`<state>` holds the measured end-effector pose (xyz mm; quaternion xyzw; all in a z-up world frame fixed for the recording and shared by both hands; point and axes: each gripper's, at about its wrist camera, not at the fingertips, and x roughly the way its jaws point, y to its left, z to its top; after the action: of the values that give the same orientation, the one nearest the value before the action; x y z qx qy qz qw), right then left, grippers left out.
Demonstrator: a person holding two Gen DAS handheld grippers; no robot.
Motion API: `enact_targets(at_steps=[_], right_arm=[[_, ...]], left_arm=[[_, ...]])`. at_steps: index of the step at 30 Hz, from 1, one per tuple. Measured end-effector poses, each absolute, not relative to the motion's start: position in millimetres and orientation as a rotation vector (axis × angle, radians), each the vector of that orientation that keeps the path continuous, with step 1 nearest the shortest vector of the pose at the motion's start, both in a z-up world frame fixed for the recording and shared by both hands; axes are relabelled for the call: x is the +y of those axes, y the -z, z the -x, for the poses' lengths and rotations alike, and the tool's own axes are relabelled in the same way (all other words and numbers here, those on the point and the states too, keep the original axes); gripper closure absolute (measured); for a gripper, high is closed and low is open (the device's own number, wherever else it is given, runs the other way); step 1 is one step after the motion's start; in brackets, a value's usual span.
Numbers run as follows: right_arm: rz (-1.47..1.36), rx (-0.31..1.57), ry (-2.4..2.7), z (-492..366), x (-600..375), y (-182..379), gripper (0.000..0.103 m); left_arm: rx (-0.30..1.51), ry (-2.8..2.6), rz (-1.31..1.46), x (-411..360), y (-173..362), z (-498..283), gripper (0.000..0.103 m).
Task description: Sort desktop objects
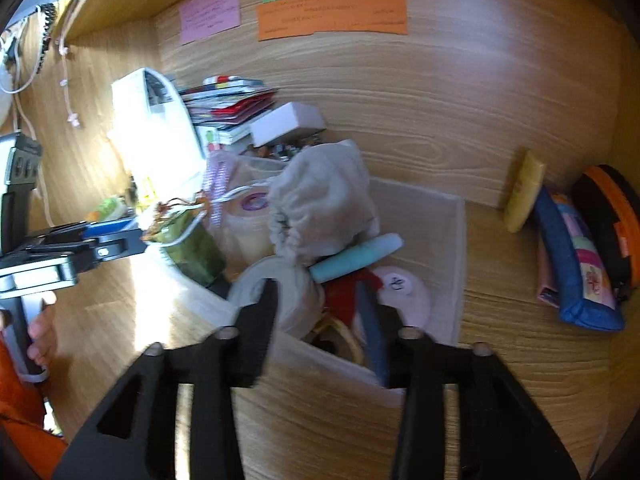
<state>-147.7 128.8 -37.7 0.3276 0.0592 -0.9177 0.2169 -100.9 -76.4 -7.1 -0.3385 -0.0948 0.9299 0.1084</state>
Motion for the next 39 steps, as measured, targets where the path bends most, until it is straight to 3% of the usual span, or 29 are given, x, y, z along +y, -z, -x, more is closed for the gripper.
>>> enact_targets(at_steps=[5,12,17,21,30,33,39], right_arm=[[-0.898,0.174,2.543,144,128,34,0.045],[-0.848,0.178,2.596,132,130,25,0.021],[-0.885,0.166,2.61,125,134,24,0.02],[-0.915,0.147,2.607,116,138,26,0.02],[-0.868,0.082,2.603,87,148,16,0.011],[-0.83,0.06,2.624,74,152,11,0.005],[-0.788,0.058,2.644,57,155,5,0.003]], left_arm=[[-0.276,-2.753,1.001,-78,6,95,0.048],[-0.263,-2.819,0.952,-81,-4,80,0.032],[-0.28,-2.846,0.935,-83,-11,68,0.026],[-0.306,-2.869,0.949,-84,-17,60,0.007],[-0.393,-2.921,0.975,-83,-24,42,0.004],[-0.365,-2.951,0.966,-76,-25,35,0.004],[-0.293,-3.03,0.914,-61,-27,18,0.004]])
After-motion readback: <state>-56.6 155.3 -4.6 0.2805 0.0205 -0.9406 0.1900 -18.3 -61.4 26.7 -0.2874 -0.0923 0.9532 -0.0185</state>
